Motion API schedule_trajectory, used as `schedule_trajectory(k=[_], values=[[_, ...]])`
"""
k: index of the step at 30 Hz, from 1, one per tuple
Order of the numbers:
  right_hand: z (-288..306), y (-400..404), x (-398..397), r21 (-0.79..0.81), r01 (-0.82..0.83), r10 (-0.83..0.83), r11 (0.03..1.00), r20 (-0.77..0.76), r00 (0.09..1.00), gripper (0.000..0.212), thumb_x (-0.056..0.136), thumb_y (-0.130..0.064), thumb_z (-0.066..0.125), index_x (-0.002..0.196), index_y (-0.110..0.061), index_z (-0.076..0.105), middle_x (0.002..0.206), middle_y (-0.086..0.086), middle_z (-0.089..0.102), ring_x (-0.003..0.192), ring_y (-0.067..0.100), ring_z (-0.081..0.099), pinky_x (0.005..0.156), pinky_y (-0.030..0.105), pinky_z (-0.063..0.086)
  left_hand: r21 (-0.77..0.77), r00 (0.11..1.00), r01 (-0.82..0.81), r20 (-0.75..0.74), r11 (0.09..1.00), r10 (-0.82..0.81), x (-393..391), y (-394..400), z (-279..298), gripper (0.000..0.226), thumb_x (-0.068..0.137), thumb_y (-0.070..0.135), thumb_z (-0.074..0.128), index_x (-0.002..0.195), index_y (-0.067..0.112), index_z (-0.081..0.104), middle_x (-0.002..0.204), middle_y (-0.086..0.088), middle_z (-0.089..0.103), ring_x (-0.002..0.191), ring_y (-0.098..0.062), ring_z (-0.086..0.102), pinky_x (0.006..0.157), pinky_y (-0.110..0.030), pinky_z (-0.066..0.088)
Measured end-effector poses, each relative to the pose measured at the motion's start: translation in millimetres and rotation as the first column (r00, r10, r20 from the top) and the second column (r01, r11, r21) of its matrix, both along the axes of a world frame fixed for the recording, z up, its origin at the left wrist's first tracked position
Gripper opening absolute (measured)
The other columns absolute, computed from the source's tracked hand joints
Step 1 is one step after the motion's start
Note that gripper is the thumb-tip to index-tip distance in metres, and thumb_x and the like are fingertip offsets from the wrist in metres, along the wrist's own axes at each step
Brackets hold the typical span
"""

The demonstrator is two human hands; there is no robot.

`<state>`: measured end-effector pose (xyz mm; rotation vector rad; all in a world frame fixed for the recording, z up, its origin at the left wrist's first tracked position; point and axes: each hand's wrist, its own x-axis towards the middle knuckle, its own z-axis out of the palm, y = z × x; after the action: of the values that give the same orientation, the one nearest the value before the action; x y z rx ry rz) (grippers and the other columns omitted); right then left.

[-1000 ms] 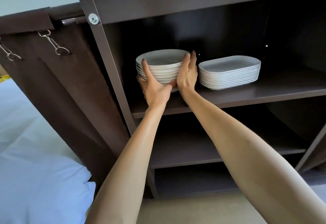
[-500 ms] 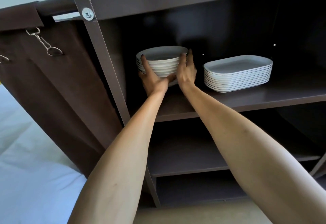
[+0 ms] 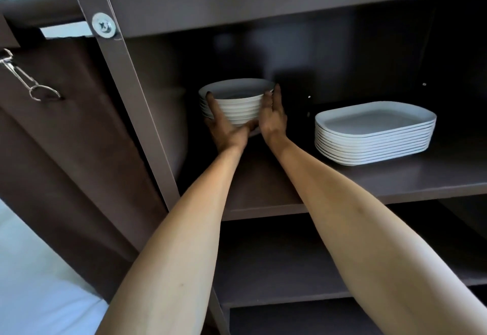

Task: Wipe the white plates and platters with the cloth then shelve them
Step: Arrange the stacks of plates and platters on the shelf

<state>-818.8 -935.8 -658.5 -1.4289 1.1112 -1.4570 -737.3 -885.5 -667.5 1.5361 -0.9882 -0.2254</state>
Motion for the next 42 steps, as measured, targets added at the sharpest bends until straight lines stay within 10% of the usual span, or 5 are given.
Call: schedule_trajectory(k=[24, 32, 36, 42], values=[[2, -1, 2, -0.025, 0.014, -0.015, 1.0, -0.054, 0.998, 0.052, 0.11, -0.039, 0.031, 0.16, -0.024, 0.025, 0.162, 0.009, 0.034, 0.147, 0.029, 0.033, 0.119, 0.031, 0.025, 0.073, 0.97, -0.174, 0.183, 0.982, 0.159, -7, 0, 7, 0.118, 0.077, 0.037, 0.08, 0.165, 0.028, 0.001, 0.163, -0.024, 0.018, 0.148, -0.039, 0.031, 0.114, -0.043, 0.033], [58, 29, -47, -0.093, 0.163, -0.179, 0.982, -0.202, 0.963, 0.032, 0.091, -0.014, 0.056, 0.12, -0.004, 0.067, 0.124, 0.021, 0.067, 0.119, 0.037, 0.06, 0.096, 0.035, 0.045, -0.274, 0.903, -0.198, 0.323, 0.941, 0.284, -69, 33, 16, 0.07, 0.09, 0.022, 0.061, 0.154, 0.006, 0.037, 0.164, -0.03, 0.018, 0.153, -0.043, 0.02, 0.121, -0.048, 0.02], [71, 41, -114, -0.136, 0.293, -0.322, 0.946, -0.339, 0.884, 0.033, 0.087, -0.023, 0.058, 0.115, -0.012, 0.072, 0.118, 0.016, 0.072, 0.116, 0.035, 0.064, 0.094, 0.037, 0.05, -0.18, 0.937, 0.162, 0.337, 0.97, -0.094, -115, 50, 14, 0.075, 0.085, 0.054, 0.044, 0.146, 0.011, 0.046, 0.149, -0.014, 0.047, 0.136, -0.029, 0.045, 0.108, -0.036, 0.038], [60, 41, -223, 0.006, 0.506, -0.39, 0.862, -0.63, 0.672, 0.044, 0.091, -0.033, 0.055, 0.13, -0.013, 0.06, 0.136, 0.015, 0.059, 0.133, 0.036, 0.046, 0.108, 0.044, 0.033, 0.345, 0.635, 0.326, 0.61, 0.88, -0.474, -165, 65, 11, 0.105, 0.068, 0.071, 0.073, 0.158, 0.04, 0.026, 0.169, -0.004, 0.018, 0.152, -0.027, 0.027, 0.121, -0.045, 0.032]])
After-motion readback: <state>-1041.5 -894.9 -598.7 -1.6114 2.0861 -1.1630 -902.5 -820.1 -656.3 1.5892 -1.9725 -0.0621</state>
